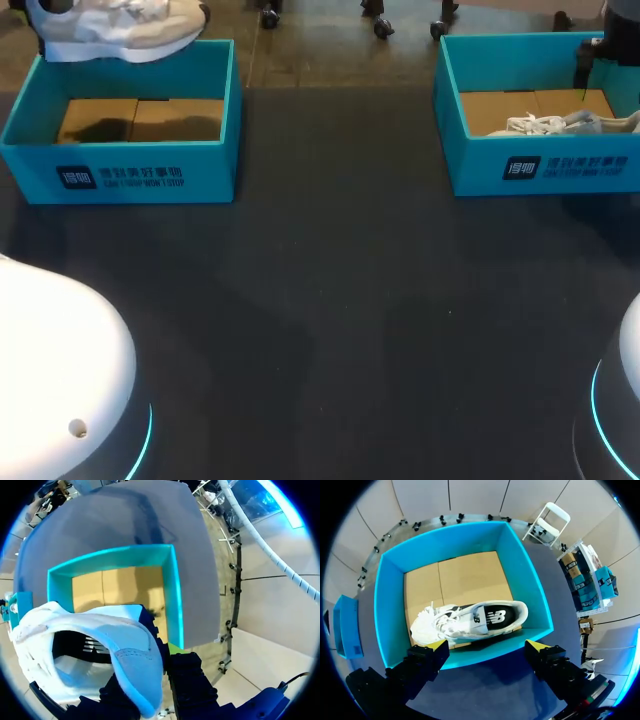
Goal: Take the shoe out of the shoebox, open the shoe tongue, remove and reinsert the insole, then place the shoe into the shoebox
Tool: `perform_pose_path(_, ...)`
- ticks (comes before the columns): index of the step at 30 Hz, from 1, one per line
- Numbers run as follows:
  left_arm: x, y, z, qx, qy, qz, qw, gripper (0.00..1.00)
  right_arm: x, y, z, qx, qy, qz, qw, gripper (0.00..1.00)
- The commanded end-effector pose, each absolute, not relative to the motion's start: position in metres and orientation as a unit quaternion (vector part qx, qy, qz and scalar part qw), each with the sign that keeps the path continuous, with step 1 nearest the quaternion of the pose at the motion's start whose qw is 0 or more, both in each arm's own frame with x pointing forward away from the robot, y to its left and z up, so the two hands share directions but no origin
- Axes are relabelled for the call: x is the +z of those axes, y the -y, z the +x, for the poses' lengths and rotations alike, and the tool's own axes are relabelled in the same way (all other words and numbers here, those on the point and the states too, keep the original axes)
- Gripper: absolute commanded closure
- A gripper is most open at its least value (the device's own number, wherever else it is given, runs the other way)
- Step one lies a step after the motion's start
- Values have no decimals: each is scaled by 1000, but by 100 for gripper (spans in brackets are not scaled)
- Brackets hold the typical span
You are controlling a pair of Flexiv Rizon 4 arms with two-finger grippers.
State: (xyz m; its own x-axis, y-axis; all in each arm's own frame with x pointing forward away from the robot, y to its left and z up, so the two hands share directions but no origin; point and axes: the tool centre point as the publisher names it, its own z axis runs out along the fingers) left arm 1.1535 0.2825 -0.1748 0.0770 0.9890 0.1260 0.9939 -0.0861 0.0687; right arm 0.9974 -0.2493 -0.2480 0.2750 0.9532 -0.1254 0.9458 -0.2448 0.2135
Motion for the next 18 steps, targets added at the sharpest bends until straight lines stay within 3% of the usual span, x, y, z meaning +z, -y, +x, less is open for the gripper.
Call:
perform_pose_path(1,-159,-270,1106,-94,673,-734,3,100,-248,249,997,16,-602,789,124,0)
perform_pose_path(18,-152,-201,1036,-72,676,-733,8,100,-248,249,997,16,-602,789,124,0)
